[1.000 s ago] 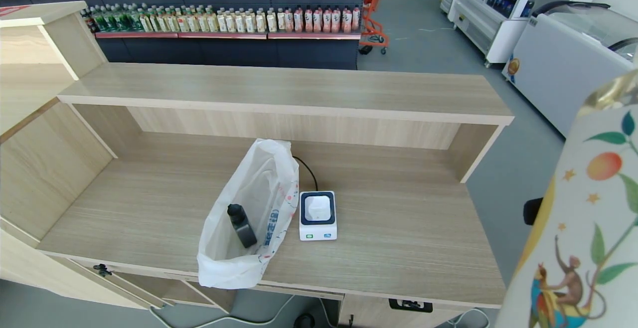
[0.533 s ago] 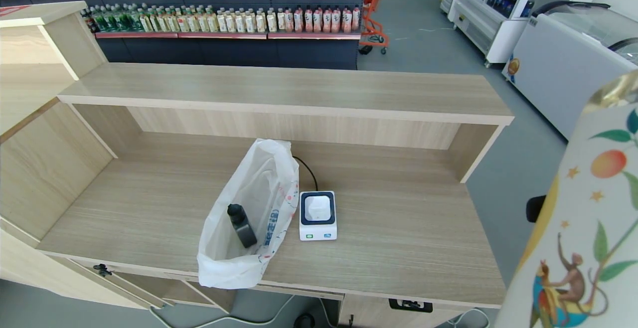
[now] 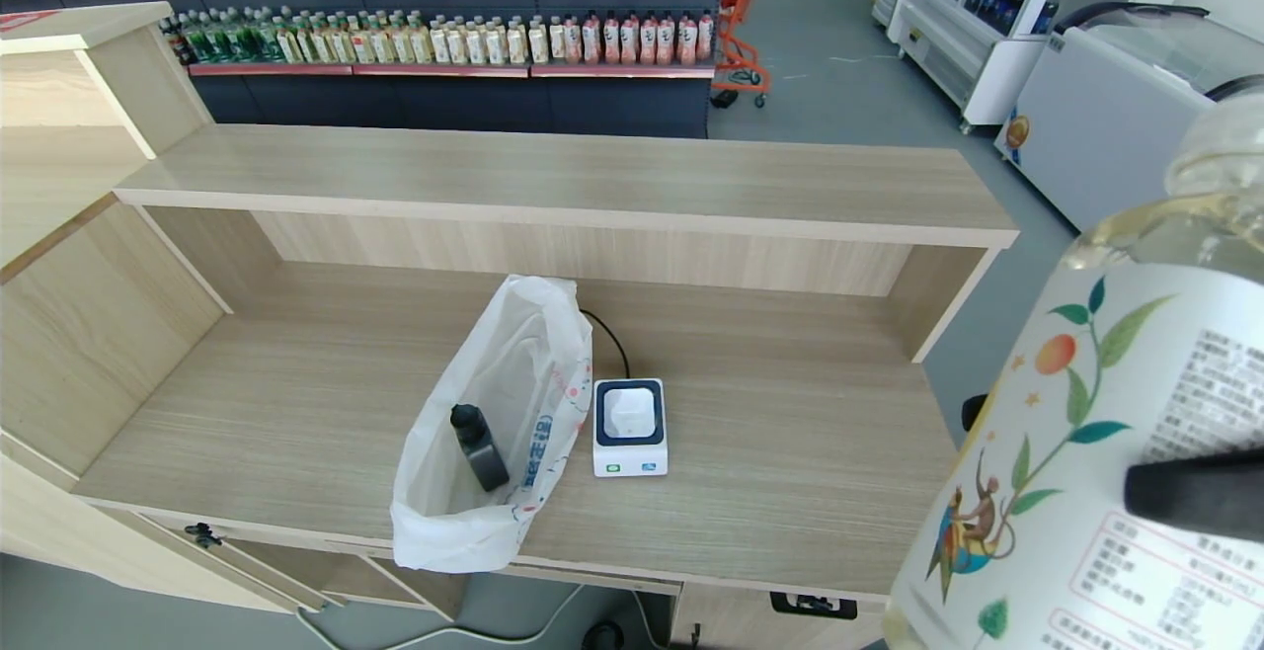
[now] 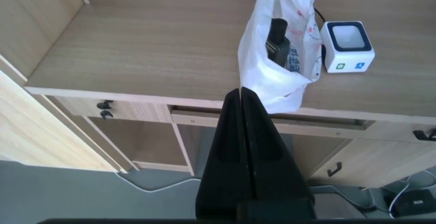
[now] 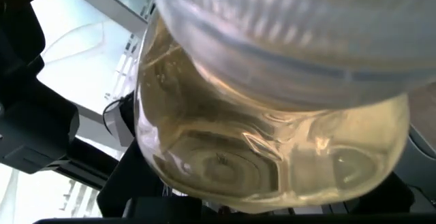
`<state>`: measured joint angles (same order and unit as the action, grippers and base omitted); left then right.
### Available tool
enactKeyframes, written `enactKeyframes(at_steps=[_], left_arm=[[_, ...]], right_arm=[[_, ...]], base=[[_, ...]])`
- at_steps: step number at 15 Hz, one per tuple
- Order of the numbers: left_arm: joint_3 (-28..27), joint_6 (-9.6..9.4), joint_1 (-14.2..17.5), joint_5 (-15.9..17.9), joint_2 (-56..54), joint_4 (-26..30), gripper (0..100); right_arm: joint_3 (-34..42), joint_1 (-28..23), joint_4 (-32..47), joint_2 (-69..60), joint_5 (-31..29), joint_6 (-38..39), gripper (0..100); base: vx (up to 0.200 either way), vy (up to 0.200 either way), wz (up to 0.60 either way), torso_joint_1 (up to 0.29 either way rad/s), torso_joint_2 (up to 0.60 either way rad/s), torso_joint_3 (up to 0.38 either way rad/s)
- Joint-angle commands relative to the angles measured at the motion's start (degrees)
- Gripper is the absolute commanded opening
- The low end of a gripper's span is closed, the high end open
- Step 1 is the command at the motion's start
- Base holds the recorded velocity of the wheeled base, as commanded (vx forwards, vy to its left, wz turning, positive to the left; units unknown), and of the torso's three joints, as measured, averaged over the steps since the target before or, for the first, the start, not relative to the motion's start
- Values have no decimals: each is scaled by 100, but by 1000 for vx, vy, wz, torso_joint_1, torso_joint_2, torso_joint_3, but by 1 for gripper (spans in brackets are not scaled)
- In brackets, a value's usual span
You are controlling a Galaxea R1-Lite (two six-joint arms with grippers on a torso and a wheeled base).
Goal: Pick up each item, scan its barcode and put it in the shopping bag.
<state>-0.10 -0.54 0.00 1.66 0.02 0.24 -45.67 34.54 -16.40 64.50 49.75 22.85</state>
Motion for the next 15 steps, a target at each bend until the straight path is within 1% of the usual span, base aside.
enactKeyframes(at_steps=[1, 4, 5, 6, 7, 8, 9, 10, 11, 12, 13, 14, 15], left_arm=[[1, 1, 0, 1, -2, -7, 0], [1, 1, 0, 1, -2, 2, 0], [-8, 1, 0, 1, -2, 2, 0], [1, 1, 0, 1, -2, 2, 0], [1, 1, 0, 1, -2, -7, 0], [1, 1, 0, 1, -2, -7, 0], [1, 1, 0, 1, 6, 2, 0], [1, 1, 0, 1, -2, -7, 0], [1, 1, 0, 1, -2, 2, 0], [1, 1, 0, 1, 6, 2, 0], [1, 1, 0, 1, -2, -7, 0], [1, 1, 0, 1, -2, 2, 0], [1, 1, 0, 1, -2, 2, 0]], right_arm=[[-4, 1, -4, 10, 0, 1, 0], [5, -8, -4, 10, -18, -35, 0], [5, -114, -4, 89, -159, -360, 0], [84, -421, -21, 344, -616, -1414, 0], [198, -747, -83, 625, -1248, -2742, 0], [207, -1133, -241, 810, -1574, -3770, 0], [234, -1546, -575, 924, -1767, -4077, 0], [295, -1678, -936, 1021, -2303, -4227, 0], [409, -1678, -1217, 1152, -2910, -4403, 0], [541, -1713, -1551, 1302, -3375, -4614, 0], [594, -1740, -1683, 1372, -3498, -4719, 0], [761, -1792, -2122, 1574, -3903, -5238, 0], [884, -1792, -2421, 1706, -3938, -5572, 0]], base=[[0, 0, 0, 0, 0, 0], [0, 0, 0, 0, 0, 0], [0, 0, 0, 0, 0, 0], [0, 0, 0, 0, 0, 0], [0, 0, 0, 0, 0, 0], [0, 0, 0, 0, 0, 0], [0, 0, 0, 0, 0, 0], [0, 0, 0, 0, 0, 0], [0, 0, 0, 0, 0, 0], [0, 0, 0, 0, 0, 0], [0, 0, 0, 0, 0, 0], [0, 0, 0, 0, 0, 0], [0, 0, 0, 0, 0, 0]])
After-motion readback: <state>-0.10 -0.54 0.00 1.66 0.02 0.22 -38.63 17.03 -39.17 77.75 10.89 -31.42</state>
